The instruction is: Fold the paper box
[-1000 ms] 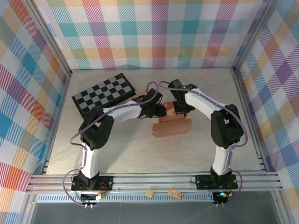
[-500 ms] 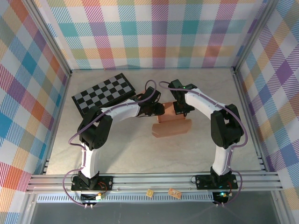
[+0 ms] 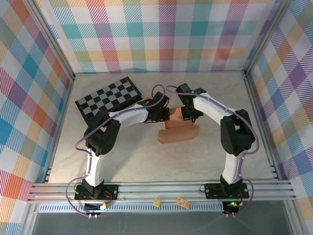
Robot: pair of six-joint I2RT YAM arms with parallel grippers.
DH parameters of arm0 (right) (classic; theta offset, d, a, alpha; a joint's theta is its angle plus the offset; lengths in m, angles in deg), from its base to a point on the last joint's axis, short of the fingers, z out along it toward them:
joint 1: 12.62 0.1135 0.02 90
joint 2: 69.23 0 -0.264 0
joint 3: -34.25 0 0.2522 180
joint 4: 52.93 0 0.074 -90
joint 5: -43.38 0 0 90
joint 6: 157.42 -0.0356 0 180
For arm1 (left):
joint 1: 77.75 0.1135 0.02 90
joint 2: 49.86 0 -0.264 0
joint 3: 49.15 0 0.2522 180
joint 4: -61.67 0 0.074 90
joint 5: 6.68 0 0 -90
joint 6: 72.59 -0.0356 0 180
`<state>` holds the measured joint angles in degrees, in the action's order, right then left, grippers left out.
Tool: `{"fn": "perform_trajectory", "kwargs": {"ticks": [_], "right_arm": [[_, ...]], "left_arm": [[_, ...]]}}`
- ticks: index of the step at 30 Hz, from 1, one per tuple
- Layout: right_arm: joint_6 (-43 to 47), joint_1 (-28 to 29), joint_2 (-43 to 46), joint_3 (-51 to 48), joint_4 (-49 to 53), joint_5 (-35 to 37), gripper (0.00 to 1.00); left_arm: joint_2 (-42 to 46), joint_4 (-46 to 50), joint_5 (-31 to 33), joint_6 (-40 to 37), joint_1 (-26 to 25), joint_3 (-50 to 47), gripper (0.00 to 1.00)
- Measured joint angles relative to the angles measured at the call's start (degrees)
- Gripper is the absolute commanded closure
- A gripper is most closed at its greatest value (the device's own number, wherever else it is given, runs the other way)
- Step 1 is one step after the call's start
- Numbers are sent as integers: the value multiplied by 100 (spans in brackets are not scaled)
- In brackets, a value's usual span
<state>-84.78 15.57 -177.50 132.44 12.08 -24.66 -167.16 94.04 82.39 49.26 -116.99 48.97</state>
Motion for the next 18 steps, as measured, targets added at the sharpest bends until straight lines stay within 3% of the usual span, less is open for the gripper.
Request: {"fn": "perform_trajectory", "kwargs": {"ticks": [7, 8, 10, 11, 18], "right_arm": [[-20, 0, 0, 0, -7, -20, 100], [-20, 0, 0, 0, -2, -17, 100], [-20, 0, 0, 0, 2, -17, 100], [-20, 0, 0, 0, 4, -17, 100], [-24, 0, 0, 2, 26, -17, 100]], "left_arm": [[-35, 262, 385, 66, -151, 155, 100], [-35, 275, 435, 81, -170, 162, 97], [-35, 293, 511, 94, -208, 164, 75], [-35, 315, 555, 101, -221, 166, 69], [-28, 748, 584, 39, -227, 492, 58]]}}
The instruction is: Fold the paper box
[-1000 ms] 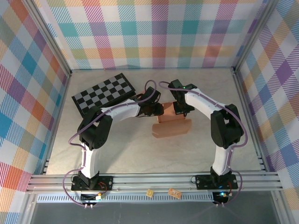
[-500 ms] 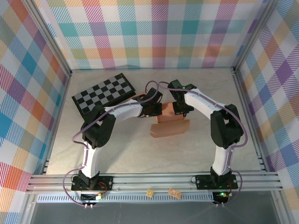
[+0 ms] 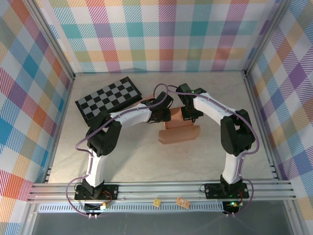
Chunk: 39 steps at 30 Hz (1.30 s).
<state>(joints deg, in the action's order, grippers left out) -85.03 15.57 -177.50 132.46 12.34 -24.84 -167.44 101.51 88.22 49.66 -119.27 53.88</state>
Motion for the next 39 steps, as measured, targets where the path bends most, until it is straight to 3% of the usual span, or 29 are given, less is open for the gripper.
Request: {"fn": "perform_trajectory", "kwargs": {"ticks": [3, 7, 20, 27, 35, 39], "right_arm": [[-2, 0, 0, 9, 4, 0, 100], [-28, 0, 0, 33, 13, -7, 100], [-105, 0, 0, 79, 22, -87, 100], [-107, 0, 0, 79, 22, -125, 100], [-125, -7, 0, 79, 46, -133, 100], [-125, -7, 0, 79, 46, -153, 100]], "left_arm": [[114, 87, -111, 9, 0, 144, 52], [387, 302, -210, 83, 50, 175, 52], [533, 426, -551, 118, 337, 162, 68], [516, 219, -745, 90, 385, -26, 83], [466, 94, -896, 70, 422, -98, 83], [382, 90, -892, 31, 422, -98, 75]]}}
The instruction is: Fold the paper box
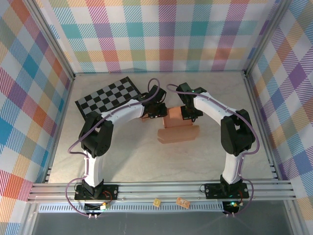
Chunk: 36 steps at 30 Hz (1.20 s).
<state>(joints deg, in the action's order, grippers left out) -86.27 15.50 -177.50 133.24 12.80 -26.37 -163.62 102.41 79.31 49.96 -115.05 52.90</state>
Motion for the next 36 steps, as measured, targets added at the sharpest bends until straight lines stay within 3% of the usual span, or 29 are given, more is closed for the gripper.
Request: {"fn": "perform_trajectory", "kwargs": {"ticks": [8, 12, 15, 22, 23, 27, 34, 36], "right_arm": [[-2, 0, 0, 0, -2, -39, 100], [-4, 0, -2, 0, -2, -90, 100], [-20, 9, -2, 0, -7, -129, 100], [-50, 7, -2, 0, -4, -131, 100], [-63, 7, -2, 0, -2, -133, 100], [-188, 7, -72, 61, 68, -179, 100], [-767, -61, -118, 153, 258, -496, 100], [-1108, -140, -118, 127, 271, -800, 100]], "left_arm": [[-155, 26, 76, -42, 0, 2, 74], [-345, 61, 232, -50, -11, 92, 80], [-398, 122, 356, -74, -46, 162, 90], [-426, 190, 540, -68, -131, 289, 94], [-431, 212, 549, -70, -144, 306, 91], [-439, 313, 654, -76, -162, 354, 51], [-118, 461, 1034, -61, -199, 361, 43], [227, 459, 1228, -72, -201, 376, 36]]}}
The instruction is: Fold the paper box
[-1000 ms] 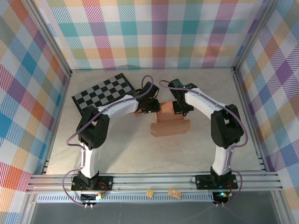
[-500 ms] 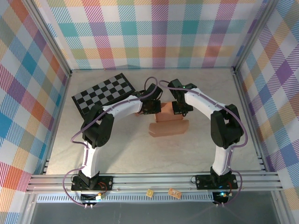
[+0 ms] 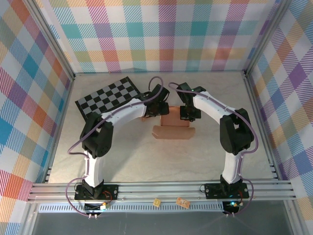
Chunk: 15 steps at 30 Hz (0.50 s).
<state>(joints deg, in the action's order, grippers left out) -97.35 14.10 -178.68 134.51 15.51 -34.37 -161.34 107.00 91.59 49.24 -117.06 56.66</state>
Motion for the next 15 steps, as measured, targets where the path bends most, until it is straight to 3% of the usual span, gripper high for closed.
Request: {"fn": "perform_trajectory", "kwargs": {"ticks": [1, 3, 10, 15], "right_arm": [[-173, -59, 13, -44, -31, -160, 100], [-645, -251, 59, -245, -114, -566, 100], [-2430, -658, 398, -929, -184, -1453, 100], [-3912, -625, 654, -1399, -404, -2046, 100]], "left_arm": [[175, -7, 90, -37, 0, 15, 29], [605, -22, 306, -146, 0, 118, 0], [1672, -330, 942, 66, 120, 304, 0], [1694, -433, 562, 581, 533, 179, 8]]}}
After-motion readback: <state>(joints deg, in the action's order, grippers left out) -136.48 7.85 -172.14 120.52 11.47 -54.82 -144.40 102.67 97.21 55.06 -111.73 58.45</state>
